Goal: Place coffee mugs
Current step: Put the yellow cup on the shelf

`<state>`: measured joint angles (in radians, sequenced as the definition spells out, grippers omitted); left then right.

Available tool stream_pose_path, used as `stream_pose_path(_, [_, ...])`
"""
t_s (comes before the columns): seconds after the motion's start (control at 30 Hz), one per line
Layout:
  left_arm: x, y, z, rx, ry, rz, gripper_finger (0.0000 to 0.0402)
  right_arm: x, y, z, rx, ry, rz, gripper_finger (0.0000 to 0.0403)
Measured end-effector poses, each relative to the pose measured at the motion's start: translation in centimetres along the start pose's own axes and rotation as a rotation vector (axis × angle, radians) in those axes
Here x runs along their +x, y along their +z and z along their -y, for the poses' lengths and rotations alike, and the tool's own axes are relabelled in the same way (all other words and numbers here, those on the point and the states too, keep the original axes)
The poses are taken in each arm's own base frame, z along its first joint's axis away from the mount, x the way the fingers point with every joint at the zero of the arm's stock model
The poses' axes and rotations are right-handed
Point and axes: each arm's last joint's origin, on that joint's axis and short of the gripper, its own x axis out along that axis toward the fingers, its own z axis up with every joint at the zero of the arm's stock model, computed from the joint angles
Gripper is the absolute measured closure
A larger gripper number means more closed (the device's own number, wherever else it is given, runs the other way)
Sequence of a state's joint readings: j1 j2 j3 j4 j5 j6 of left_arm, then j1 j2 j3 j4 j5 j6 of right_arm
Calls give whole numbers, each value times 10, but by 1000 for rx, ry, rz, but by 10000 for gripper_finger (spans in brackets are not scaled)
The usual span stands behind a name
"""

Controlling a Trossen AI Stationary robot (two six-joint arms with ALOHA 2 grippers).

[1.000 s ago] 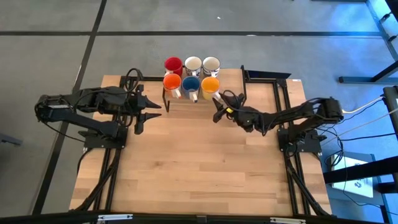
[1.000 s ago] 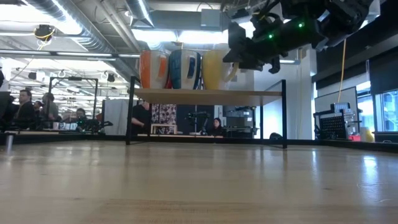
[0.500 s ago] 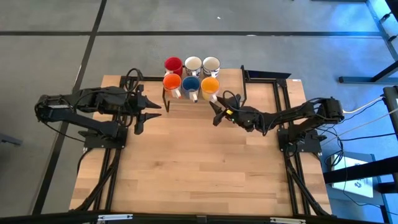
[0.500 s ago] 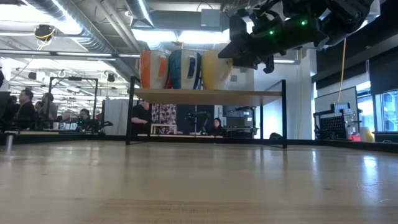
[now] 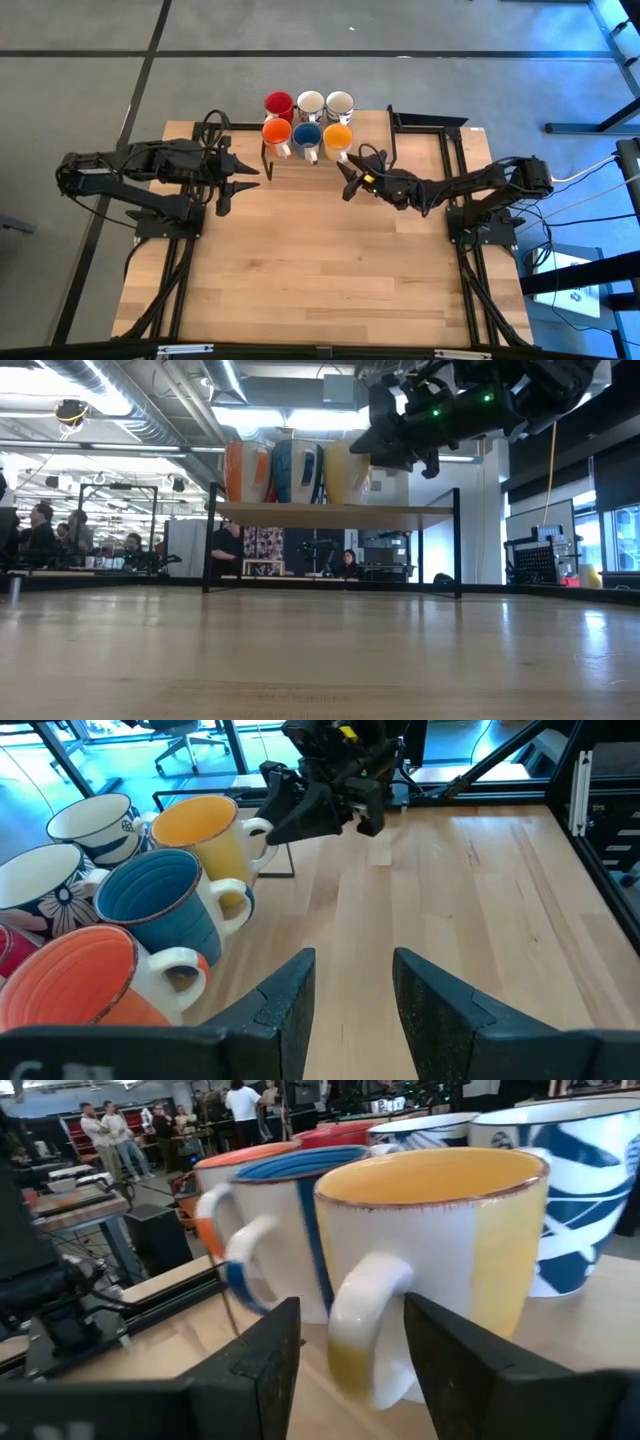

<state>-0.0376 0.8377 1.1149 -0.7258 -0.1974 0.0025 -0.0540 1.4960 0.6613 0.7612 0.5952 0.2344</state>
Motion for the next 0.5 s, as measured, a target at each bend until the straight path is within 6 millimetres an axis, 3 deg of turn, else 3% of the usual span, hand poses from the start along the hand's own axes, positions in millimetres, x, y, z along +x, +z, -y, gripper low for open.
stream_pose_path(0.5, [0,0,0,0,0,1,271,2,1,4,1,15,-11,233])
